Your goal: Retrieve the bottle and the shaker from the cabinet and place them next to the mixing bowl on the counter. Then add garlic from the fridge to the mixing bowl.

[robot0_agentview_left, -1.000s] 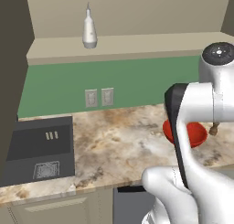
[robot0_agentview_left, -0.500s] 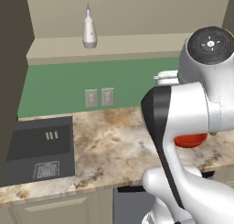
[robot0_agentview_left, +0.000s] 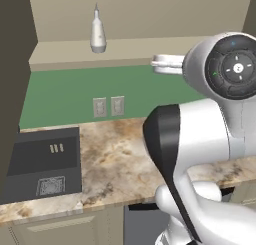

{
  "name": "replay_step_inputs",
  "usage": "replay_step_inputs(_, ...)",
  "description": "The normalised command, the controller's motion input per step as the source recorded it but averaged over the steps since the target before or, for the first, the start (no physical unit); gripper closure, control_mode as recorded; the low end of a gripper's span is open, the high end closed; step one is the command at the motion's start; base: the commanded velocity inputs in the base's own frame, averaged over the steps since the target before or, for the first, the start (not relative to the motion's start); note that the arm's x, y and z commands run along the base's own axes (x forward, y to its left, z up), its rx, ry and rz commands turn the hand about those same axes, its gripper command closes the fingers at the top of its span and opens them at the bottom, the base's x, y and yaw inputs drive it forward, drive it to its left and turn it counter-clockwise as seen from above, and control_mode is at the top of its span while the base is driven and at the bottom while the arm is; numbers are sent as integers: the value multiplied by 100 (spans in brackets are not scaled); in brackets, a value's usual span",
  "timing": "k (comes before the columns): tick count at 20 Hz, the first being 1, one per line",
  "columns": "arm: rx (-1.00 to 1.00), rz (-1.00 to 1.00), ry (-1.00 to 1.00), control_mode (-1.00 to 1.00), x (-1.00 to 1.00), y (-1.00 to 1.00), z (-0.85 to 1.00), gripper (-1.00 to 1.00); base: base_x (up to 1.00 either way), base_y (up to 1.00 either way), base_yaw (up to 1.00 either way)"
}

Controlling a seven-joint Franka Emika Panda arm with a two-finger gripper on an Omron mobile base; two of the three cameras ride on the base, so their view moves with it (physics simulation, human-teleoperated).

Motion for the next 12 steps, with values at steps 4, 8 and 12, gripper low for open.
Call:
replay_step_inputs(4, 4, 1, -20, -100, 42, 10, 18, -100, 0, 0, 0)
replay_step_inputs(8, 0, 10, -6, -100, 94, 6, 0, -100, 0, 0, 0)
replay_step_inputs(12, 0, 11, -1, -100, 89, 28, 1, -100, 0, 0, 0)
